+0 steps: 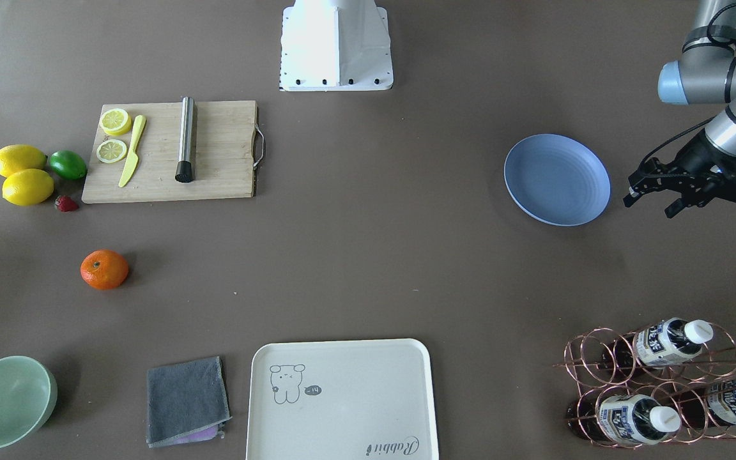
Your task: Pick orange to plate
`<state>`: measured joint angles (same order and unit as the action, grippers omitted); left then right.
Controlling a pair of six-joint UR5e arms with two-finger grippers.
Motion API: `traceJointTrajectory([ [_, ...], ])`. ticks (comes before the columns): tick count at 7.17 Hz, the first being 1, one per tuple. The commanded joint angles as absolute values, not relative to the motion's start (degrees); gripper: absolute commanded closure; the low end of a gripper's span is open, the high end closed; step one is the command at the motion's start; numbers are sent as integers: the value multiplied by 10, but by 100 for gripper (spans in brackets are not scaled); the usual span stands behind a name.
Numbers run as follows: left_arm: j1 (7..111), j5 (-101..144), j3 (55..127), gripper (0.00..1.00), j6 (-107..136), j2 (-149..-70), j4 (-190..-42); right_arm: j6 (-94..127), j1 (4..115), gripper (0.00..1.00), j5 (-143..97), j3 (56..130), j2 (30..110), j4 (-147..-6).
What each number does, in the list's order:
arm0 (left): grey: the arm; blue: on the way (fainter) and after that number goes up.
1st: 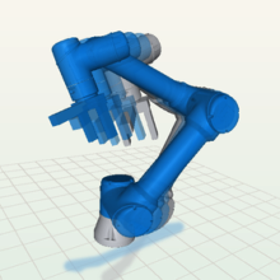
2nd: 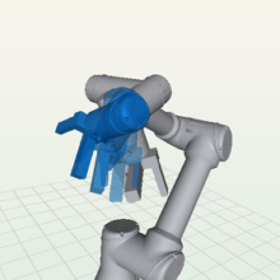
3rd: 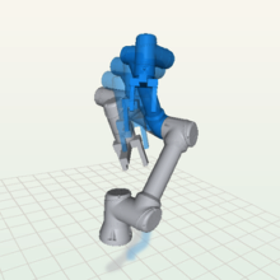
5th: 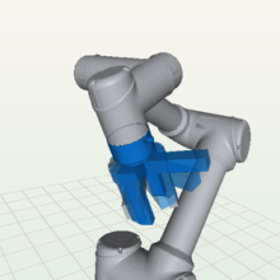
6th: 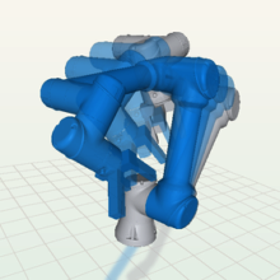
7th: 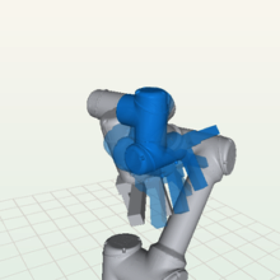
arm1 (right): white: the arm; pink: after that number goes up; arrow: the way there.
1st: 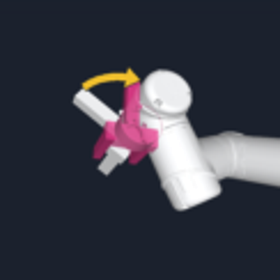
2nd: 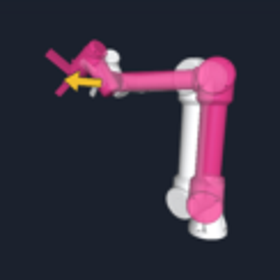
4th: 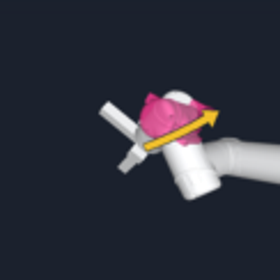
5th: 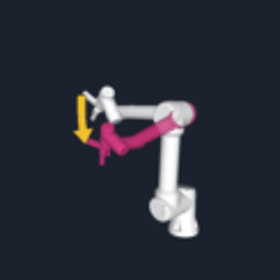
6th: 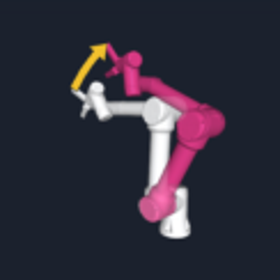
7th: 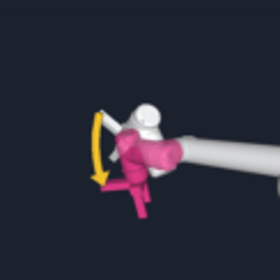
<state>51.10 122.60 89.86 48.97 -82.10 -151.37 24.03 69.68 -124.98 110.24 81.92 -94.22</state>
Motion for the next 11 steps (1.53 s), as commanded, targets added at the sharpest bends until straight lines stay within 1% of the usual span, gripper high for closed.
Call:
traceJointTrajectory([
  [1,435,1192,900,8,554,-802,-1581,253,690,0,-1250,1115,821,-942],
  [2,436,1197,901,19,555,-799,-1596,253,690,0,-1250,1116,820,-942],
  [3,437,1200,899,54,552,-796,-1597,253,690,0,-1250,1116,820,-942],
  [4,440,1224,897,82,548,-795,-1597,253,690,0,-1250,1117,819,-942],
  [5,445,1230,895,99,547,-795,-1597,254,690,0,-1250,1117,819,-942],
  [7,460,1232,896,100,548,-797,-1596,253,690,0,-1250,1117,819,-942],
  [8,488,1276,900,100,549,-807,-1591,253,690,0,-1250,1117,819,-942],
  [9,541,1341,901,100,555,-829,-1585,253,690,0,-1250,1117,819,-942],
  [10,568,1369,902,100,569,-858,-1572,253,690,0,-1250,1117,819,-942],
  [11,567,1369,912,100,647,-907,-1551,253,690,0,-1249,1116,819,-942],
])
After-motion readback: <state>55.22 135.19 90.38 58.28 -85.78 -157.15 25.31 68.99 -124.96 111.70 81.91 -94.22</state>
